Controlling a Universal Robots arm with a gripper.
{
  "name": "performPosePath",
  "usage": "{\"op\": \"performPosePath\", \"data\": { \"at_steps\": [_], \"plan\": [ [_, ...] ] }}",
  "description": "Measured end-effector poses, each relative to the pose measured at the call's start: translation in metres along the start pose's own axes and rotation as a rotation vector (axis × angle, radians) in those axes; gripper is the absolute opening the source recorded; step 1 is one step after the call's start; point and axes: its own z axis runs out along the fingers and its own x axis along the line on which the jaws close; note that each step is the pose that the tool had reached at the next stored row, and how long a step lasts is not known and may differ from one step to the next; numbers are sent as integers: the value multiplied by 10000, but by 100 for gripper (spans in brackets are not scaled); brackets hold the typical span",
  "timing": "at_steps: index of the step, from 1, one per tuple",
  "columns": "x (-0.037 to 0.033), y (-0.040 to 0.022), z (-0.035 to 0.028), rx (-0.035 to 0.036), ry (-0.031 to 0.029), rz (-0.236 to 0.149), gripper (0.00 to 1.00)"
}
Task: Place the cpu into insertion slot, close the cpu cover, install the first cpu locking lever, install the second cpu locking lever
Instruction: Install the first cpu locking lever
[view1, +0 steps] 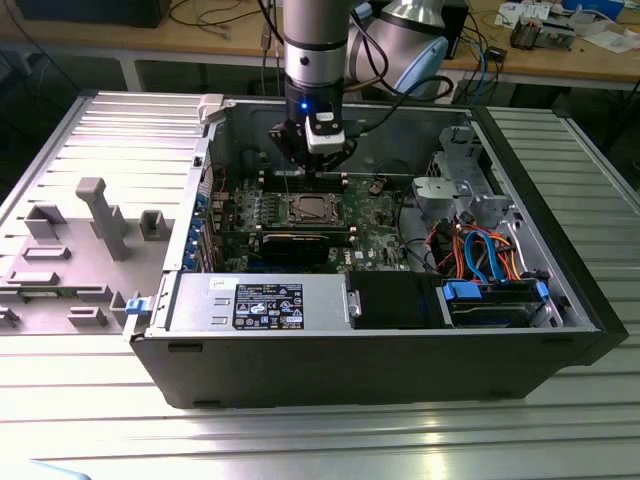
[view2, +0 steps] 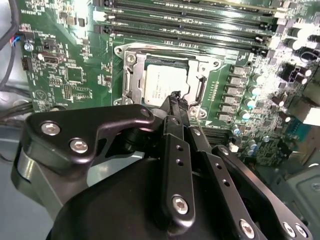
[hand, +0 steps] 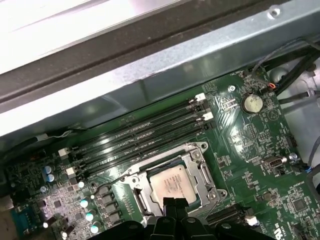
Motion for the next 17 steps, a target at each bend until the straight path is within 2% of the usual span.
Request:
{"op": "performPosePath", "data": {
  "at_steps": [4,6,10,17],
  "plan": [
    [11,-4,7,-16,3,-422,11],
    [85,-33,5,-17,2,-447,11],
    [165,-63,2,-19,2,-499,11],
    [198,-77,2,-37,-2,-1028,11]
  ]
}}
